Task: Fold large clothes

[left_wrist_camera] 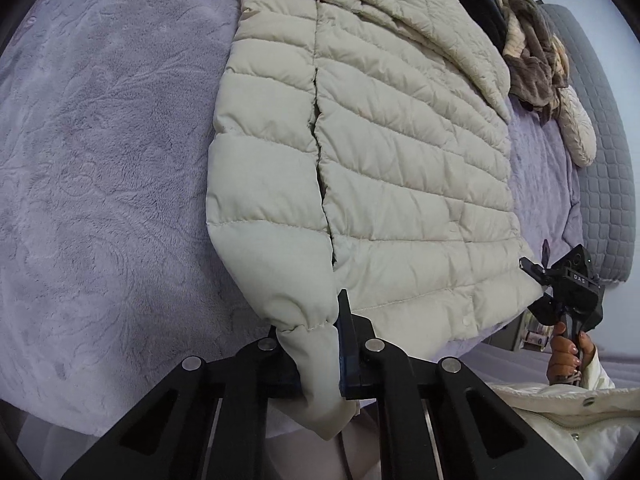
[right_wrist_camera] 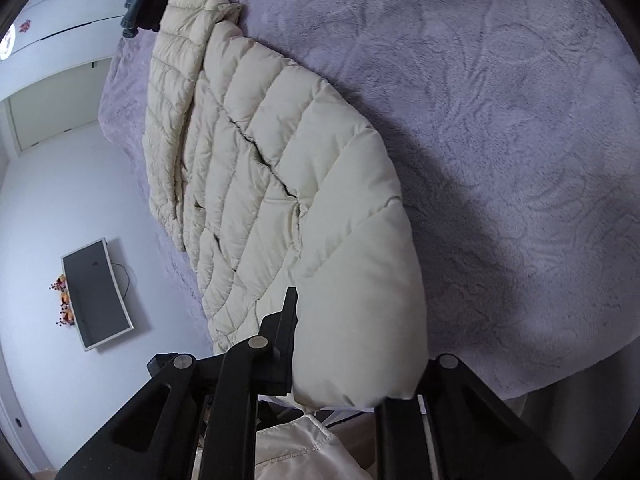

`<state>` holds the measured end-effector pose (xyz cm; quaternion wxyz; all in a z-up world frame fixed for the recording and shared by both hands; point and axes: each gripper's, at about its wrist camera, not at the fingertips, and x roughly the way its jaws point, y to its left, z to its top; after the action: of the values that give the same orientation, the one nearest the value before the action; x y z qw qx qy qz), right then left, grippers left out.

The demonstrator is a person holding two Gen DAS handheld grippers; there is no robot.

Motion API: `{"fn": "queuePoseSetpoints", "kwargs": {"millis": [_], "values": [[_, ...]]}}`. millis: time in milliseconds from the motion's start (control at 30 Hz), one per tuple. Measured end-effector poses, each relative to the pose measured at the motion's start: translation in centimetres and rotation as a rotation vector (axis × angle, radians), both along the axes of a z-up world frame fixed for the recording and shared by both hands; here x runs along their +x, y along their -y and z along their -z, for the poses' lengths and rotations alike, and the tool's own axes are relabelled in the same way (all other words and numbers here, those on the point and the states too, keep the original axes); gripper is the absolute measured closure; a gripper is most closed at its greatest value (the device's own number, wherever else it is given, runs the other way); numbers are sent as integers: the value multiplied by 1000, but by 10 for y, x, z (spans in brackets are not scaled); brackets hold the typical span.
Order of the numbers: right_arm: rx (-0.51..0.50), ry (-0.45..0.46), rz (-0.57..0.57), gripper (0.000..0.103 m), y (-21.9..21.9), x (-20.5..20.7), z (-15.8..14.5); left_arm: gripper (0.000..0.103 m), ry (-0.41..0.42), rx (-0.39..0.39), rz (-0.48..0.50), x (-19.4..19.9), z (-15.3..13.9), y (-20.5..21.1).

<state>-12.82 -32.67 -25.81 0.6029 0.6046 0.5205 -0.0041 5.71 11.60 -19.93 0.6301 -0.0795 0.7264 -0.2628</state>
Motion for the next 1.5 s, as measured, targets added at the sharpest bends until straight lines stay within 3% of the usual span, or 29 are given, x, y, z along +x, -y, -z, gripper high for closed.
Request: {"fn": "queuePoseSetpoints", "kwargs": {"millis": [500,900,1167,1500], "values": [[-50,290,-61,91,18,60,-93,90,156,-237,-162,60,-90,-22],[-87,433,-93,91,38,153,-139,90,297,-275,-199,135,-134,-1],[-126,436,-105,91,63,228,-135,90,327,-222,-236,209,-122,26],[-176,349,-94,91,90,321,-74,90,340,-80,-250,286,-57,65]]}}
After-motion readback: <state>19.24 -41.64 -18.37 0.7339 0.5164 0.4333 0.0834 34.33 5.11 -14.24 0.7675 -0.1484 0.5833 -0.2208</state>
